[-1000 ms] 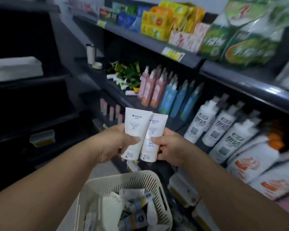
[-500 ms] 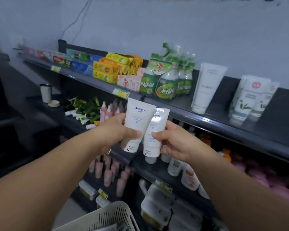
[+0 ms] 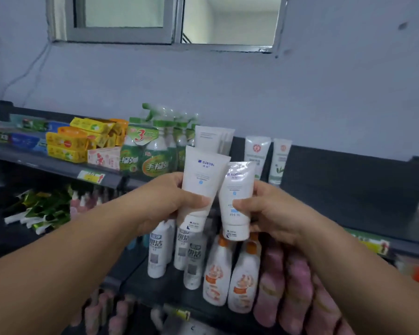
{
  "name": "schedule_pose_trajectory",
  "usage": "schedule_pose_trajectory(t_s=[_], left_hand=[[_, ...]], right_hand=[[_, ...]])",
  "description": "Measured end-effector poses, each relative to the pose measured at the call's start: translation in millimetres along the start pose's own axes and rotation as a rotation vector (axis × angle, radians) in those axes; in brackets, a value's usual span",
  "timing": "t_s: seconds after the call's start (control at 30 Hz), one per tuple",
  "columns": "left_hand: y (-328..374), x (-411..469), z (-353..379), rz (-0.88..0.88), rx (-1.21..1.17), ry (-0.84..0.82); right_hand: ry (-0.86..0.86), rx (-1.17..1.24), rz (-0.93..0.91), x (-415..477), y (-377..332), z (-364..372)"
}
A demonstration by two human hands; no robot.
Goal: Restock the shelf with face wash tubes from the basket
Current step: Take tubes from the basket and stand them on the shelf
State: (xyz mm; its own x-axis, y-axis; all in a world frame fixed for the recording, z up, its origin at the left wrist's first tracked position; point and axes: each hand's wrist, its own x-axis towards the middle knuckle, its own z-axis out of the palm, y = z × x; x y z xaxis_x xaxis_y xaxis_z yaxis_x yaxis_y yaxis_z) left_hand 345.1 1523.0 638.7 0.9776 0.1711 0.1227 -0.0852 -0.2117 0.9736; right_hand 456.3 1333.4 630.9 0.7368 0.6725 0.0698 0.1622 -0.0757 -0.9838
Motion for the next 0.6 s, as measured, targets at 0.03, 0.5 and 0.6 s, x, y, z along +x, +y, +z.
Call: schedule_pose_trajectory(t_s=[0.03, 0.5, 0.6], left_hand=[[6, 7, 13, 0.01, -0.006, -0.022], [48, 127, 172, 0.065, -0.191, -0.088], [48, 153, 196, 0.064, -0.201, -0.089]], right_hand=[[0.007, 0.004, -0.002, -4, -3, -15], [0.3, -0.037, -0.026, -8, -13, -224], [0.362, -0.062, -0.017, 4, -9, -263]])
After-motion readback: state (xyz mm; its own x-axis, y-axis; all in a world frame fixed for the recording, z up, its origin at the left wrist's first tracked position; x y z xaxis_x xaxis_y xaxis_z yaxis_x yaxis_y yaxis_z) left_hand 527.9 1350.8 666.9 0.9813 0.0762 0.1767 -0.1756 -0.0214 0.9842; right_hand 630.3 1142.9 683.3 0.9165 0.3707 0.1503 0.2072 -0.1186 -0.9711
